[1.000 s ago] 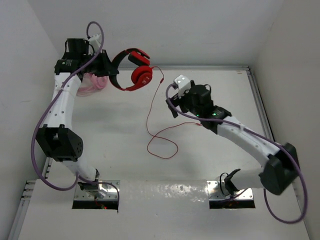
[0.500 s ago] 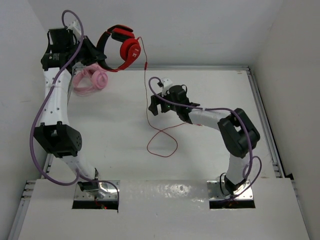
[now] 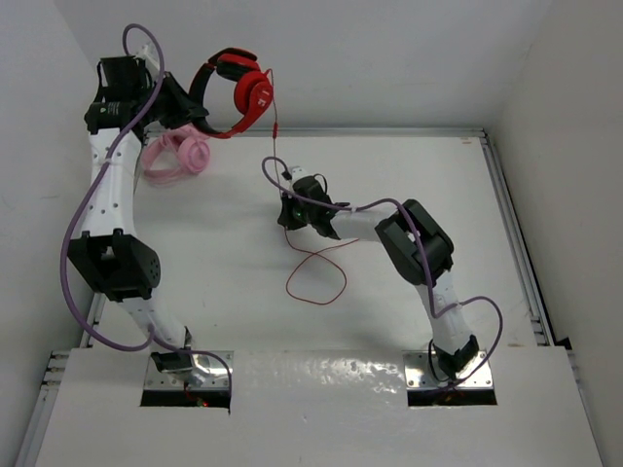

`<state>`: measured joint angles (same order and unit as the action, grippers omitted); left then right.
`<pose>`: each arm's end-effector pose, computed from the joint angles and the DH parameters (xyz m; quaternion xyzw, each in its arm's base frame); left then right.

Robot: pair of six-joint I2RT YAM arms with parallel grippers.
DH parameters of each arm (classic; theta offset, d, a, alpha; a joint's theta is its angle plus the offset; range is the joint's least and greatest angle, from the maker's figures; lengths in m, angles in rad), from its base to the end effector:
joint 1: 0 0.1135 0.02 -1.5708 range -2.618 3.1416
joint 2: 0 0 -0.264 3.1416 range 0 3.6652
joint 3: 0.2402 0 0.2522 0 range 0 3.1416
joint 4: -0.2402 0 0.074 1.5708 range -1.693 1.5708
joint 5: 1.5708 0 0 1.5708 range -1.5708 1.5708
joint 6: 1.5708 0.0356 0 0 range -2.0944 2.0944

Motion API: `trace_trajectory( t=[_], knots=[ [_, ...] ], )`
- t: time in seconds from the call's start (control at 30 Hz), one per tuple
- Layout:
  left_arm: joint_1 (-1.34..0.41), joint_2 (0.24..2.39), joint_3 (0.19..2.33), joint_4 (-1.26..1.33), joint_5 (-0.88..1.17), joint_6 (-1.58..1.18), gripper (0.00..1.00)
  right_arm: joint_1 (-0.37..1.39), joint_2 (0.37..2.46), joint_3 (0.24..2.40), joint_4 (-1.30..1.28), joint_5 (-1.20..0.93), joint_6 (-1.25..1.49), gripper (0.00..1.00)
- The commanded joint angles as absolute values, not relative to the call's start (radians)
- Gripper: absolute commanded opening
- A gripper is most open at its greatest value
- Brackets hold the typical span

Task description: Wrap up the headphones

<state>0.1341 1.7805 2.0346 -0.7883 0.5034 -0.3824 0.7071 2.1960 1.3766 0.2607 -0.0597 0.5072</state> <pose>0.3863 0.0348 0.4378 -0.0956 0.8449 -0.2741 0.4493 0.3624 0.3124 0.1315 -0.1016 0.8685 0.2979 0.3830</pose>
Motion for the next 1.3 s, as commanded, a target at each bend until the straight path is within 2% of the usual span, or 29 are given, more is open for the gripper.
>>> trace_trajectory(
  t=[0.0,0.23,0.4,0.57,0.67,0.9,1.03,1.27],
  knots=[
    [0.141,1.759,2.031,-0.718,0.52,-0.457,0.0,0.718,2.206,1.431,0.178,-0.075,0.563,0.0],
    [0.133,1.769,1.905,-0.654,0.428,-0.428,0.0,0.854,2.074,1.578,-0.108,-0.23,0.398,0.0],
    [0.034,1.787,1.822,-0.656,0.266,-0.255,0.0,0.928,1.994,1.709,-0.28,-0.346,0.322,0.0],
    [-0.081,1.802,1.769,-0.654,0.132,-0.111,0.0,0.93,2.014,2.0,-0.53,-0.391,0.293,0.0],
    [-0.11,1.802,1.741,-0.649,0.084,-0.046,0.0,0.917,1.993,2.117,-0.662,-0.361,0.258,0.0],
    [-0.242,1.798,1.726,-0.701,0.026,0.231,0.0,0.763,1.898,2.134,-0.782,-0.253,0.259,0.0],
    [-0.298,1.79,1.721,-0.695,-0.043,0.267,0.0,0.701,1.868,2.172,-0.879,-0.198,0.213,0.0],
    [-0.319,1.784,1.743,-0.722,-0.015,0.299,0.0,0.664,1.783,2.115,-0.91,-0.003,0.106,0.0]
  ],
)
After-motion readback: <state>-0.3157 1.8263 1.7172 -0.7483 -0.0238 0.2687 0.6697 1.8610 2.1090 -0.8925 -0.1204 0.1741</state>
